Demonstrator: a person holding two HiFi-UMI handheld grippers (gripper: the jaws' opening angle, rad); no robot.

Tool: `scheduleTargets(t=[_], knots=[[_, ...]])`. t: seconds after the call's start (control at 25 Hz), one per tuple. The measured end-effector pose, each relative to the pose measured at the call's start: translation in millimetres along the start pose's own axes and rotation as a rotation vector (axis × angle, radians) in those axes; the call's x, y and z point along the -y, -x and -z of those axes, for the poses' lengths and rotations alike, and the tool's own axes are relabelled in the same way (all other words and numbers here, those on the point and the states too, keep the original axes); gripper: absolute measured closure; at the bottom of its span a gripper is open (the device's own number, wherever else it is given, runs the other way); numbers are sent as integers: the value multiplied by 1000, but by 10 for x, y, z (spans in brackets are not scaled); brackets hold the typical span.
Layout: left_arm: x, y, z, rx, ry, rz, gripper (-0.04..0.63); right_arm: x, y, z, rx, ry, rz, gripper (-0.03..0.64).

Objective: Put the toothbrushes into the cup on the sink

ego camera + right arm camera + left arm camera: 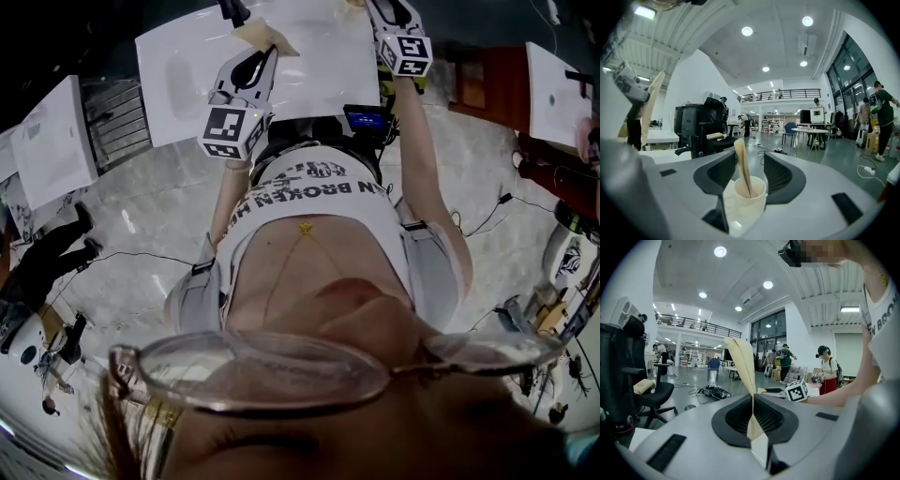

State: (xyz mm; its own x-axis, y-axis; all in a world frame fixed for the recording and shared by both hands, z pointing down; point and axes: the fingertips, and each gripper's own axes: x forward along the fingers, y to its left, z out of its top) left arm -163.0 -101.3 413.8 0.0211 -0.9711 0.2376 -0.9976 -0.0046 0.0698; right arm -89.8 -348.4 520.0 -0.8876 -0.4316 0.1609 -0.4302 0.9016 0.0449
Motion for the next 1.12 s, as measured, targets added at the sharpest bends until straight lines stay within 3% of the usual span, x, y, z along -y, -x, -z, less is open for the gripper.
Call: scheduleTargets(t=[0.2,0.44,0.56,0.68,1.12], knots=[[8,-2,-12,3,-3,17,577,-251,193,-192,45,16,-69,436],[10,-33,-50,9,-17,45,577,-423,454,-373,92,6,-67,440],[10,-37,-62,11,-22,59,577,-535,570,-448,109,30,-64,523],[24,-61,-82,11,-30,73,577,-600,672,-502,126,25,-55,561],[30,-143,-129,12,-46,102,577,-723,918,-508,108,-1,-23,581]])
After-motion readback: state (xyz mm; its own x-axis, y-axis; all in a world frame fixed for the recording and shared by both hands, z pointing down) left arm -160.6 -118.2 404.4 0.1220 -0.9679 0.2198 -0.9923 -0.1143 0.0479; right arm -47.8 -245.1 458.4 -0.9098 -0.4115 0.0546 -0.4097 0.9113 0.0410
